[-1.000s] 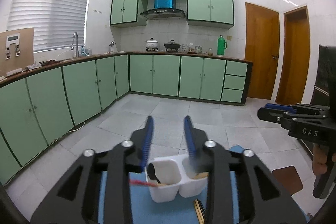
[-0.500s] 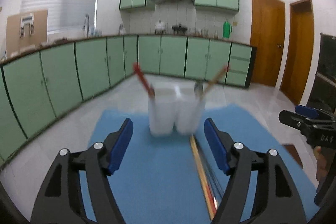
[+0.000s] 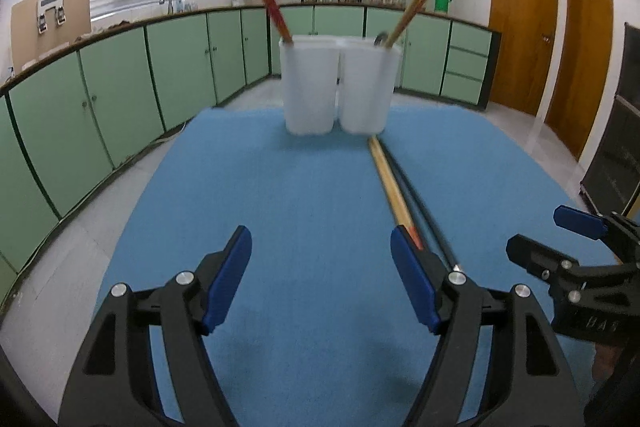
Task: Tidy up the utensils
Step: 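Open both tools to release the chopsticks and withdraw to the mat, then grasp a black chopstick with the right tool while the left grasps a plain wooden one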
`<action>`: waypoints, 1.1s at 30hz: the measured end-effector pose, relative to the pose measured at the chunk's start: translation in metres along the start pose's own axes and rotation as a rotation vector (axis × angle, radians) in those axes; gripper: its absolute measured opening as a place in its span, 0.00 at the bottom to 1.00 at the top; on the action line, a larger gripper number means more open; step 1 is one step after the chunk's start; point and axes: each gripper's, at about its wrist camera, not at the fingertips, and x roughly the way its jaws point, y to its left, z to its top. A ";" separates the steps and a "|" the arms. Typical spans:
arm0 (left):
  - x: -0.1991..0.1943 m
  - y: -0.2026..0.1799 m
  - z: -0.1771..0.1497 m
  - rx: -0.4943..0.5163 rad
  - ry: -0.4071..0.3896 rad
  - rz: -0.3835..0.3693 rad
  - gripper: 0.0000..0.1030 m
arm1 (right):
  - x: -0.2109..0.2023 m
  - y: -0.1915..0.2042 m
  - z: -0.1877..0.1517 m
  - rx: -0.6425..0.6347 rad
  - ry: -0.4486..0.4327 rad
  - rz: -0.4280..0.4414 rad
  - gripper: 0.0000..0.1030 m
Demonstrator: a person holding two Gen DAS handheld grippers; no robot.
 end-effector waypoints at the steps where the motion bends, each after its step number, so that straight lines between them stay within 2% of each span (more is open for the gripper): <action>1: 0.000 -0.006 -0.004 -0.003 0.013 0.006 0.68 | 0.002 0.002 -0.004 -0.007 0.012 0.003 0.77; 7: 0.004 0.002 -0.007 -0.026 0.053 0.028 0.68 | 0.012 0.018 -0.010 -0.050 0.074 0.040 0.60; 13: 0.004 -0.002 -0.009 -0.012 0.070 0.006 0.68 | 0.023 0.029 -0.014 -0.084 0.139 0.056 0.42; 16: 0.004 -0.006 -0.010 0.000 0.080 -0.013 0.68 | 0.025 0.034 -0.016 -0.101 0.154 0.058 0.26; 18: 0.006 -0.008 -0.010 0.010 0.088 -0.025 0.68 | 0.025 0.034 -0.016 -0.104 0.155 0.060 0.10; 25: 0.008 -0.019 -0.013 0.015 0.107 -0.053 0.68 | 0.021 0.016 -0.015 -0.061 0.153 0.058 0.07; 33: 0.012 -0.039 -0.016 0.017 0.146 -0.088 0.68 | 0.020 -0.018 -0.014 -0.016 0.143 0.003 0.06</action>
